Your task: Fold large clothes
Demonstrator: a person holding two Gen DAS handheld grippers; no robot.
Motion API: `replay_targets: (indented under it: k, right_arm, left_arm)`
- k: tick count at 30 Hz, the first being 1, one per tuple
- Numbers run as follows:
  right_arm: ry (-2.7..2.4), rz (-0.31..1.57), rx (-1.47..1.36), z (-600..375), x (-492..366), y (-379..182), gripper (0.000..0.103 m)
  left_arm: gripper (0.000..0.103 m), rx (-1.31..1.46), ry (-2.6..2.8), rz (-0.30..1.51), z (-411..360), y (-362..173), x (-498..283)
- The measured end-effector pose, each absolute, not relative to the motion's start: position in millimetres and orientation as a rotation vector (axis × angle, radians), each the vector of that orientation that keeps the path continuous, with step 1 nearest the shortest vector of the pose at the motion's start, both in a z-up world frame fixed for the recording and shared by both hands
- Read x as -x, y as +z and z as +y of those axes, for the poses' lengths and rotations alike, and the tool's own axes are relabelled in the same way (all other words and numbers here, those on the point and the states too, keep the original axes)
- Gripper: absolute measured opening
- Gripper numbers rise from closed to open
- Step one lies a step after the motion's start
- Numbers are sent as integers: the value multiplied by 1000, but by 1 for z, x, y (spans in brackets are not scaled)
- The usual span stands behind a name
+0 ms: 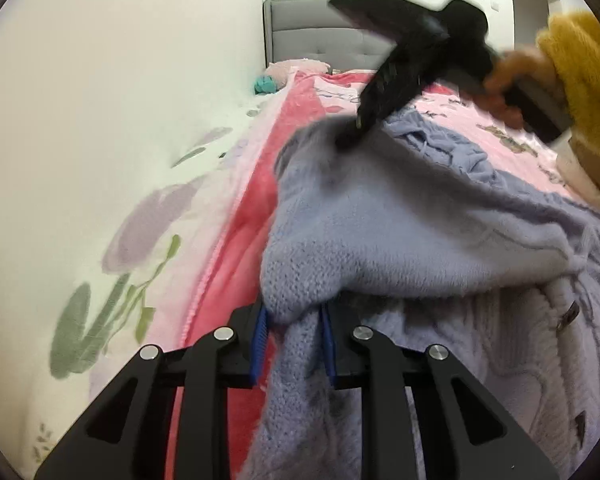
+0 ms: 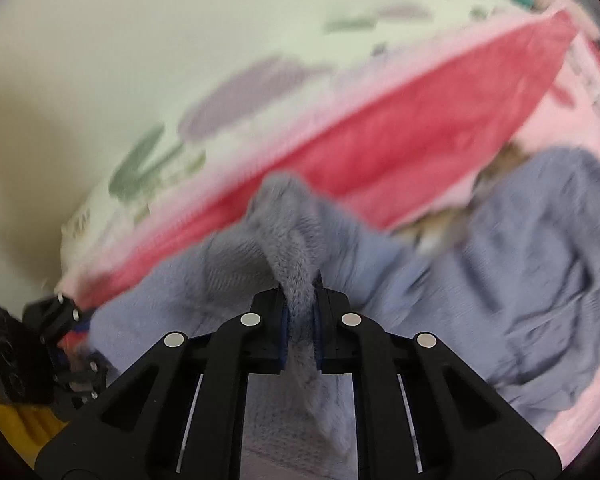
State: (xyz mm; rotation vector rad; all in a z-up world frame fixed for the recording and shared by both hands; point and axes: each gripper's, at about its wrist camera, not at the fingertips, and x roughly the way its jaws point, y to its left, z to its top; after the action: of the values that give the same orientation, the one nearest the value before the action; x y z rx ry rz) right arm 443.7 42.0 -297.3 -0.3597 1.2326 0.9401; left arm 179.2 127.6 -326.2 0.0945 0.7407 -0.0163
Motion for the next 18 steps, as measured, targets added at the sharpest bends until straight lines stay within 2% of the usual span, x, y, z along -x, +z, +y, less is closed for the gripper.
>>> replay_targets:
  k: [2,7,11,13,14,16,18]
  right_arm:
    - [938,1234,364,48,-450,-300,9]
    - [849,1297,451,62,-459,-350,9]
    - [811,1297,357,59,-460,-368,16]
    - [812,1278,294,48,-455,-360,32]
    - [815,1252,257,39,-451,-351,38]
    - [790,1173,277,23,-436,-332,75]
    - [740,1053,390,1,-409,-312,92]
  left_arm:
    - [22,-77,8,800,137,-339,-187]
    - [23,176,-10,898,182,-370,-205]
    - [24,99,-11,882,168,-372,-202]
    - [25,40,-3,856,159,-365,-197]
    - [30,16,-2,839,154,-360,-194]
    - [37,-53,10,794,146,-349,-187]
    - [41,-119,10,768,139,-343,-187]
